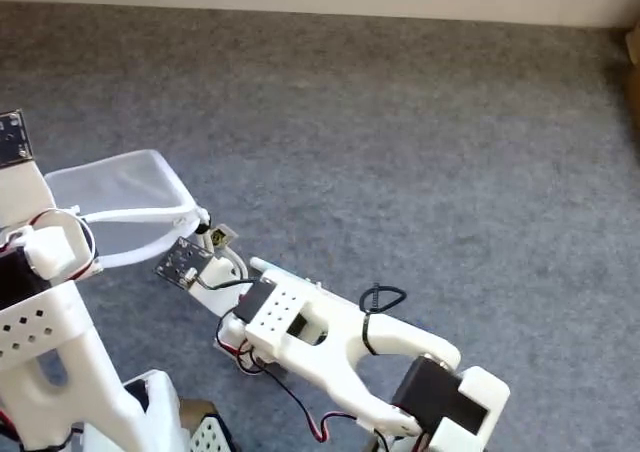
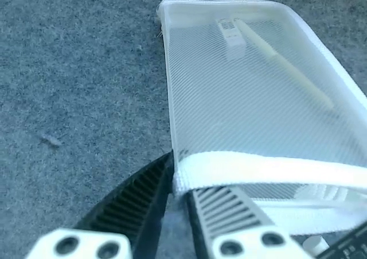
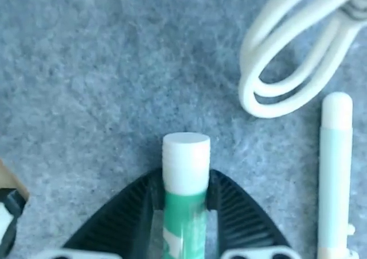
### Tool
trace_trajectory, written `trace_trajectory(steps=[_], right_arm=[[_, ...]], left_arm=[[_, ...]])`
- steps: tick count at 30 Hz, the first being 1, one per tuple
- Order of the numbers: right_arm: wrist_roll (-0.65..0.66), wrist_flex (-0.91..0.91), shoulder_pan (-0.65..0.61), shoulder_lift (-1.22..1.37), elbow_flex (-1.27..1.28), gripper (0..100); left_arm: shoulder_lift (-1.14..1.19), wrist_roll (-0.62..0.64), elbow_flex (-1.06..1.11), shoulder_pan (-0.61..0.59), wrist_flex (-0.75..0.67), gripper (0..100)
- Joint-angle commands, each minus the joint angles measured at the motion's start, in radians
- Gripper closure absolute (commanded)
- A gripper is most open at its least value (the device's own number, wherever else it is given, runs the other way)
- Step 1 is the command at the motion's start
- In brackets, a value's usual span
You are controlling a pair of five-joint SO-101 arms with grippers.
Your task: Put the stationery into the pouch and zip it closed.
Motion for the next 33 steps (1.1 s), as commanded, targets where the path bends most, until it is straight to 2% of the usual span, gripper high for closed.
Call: trace_trajectory(steps=[1,17,24,28,33], right_arm=[[0.011,-0.010,-0.007,-0.042,-0.038,96.8],[0.006,0.051,0.022,-0.526,0.197,97.3],[0.005,0.047,0.148,-0.667,0.220,99.0],[0.005,0.038,0.242,-0.673,0.220,99.1],[0.005,-0.131,0.328,-0.673,0.228,99.1]], left_arm=[[-0.001,0.011,-0.005,-0.012,-0.014,99],[-0.001,0.011,-0.005,-0.012,-0.014,99],[-0.001,0.011,-0.001,-0.004,-0.015,99],[-0.001,0.009,0.001,0.056,-0.014,99],[-0.001,0.006,-0.005,0.151,-0.014,99]])
